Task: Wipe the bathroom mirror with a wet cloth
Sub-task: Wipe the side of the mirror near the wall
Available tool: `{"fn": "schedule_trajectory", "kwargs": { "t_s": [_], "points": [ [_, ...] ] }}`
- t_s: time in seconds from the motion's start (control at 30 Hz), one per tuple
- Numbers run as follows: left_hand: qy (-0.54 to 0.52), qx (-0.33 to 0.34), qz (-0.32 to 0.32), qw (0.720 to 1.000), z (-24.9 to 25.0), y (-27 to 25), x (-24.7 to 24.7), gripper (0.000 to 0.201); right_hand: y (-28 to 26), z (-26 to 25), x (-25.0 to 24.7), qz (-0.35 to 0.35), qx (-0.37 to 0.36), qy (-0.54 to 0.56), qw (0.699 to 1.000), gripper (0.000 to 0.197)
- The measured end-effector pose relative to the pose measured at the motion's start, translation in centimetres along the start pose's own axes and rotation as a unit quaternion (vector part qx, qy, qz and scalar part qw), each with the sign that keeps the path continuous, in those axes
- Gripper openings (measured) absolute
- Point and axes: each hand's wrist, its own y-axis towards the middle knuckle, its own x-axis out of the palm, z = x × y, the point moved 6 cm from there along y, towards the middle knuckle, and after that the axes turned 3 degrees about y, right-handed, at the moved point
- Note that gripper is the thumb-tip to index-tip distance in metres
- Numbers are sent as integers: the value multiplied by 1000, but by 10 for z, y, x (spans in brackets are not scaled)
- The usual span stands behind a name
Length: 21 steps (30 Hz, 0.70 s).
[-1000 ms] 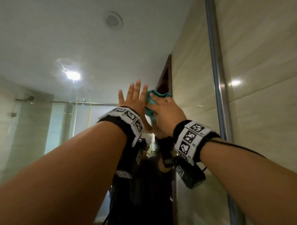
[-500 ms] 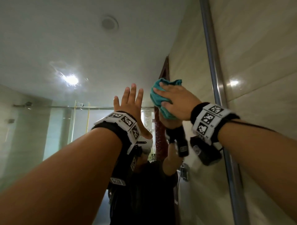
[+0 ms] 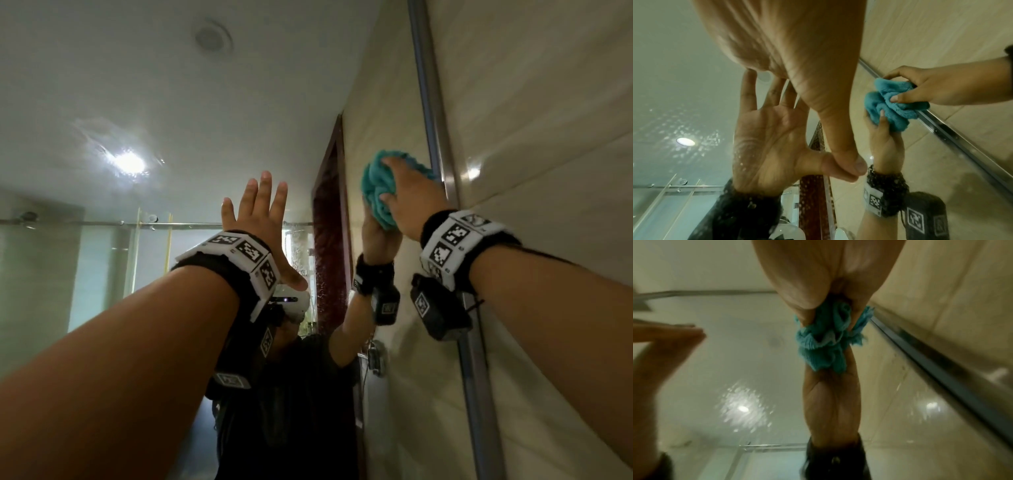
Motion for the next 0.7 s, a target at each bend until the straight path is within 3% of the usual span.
{"fn": "schedule_trajectory", "kwargs": {
  "t_s": [0.17,0.33,0.53,0.7],
  "points": [
    [0,-3,9,1000,0,-1,0,157,-32,-30,17,-59,-130,-43,989,49],
    [-2,6,7,1000,-1,0,1,156,-1,9,-8,16,29,-39,999,48],
    [-7,5,7,1000,-2,1,2,157,-25,-22,24,-70,-136,-125,980,50],
    [-8,10,9,1000,-2,-1,3,155,15,44,-1,-28,84,-92,992,50]
  ]
}}
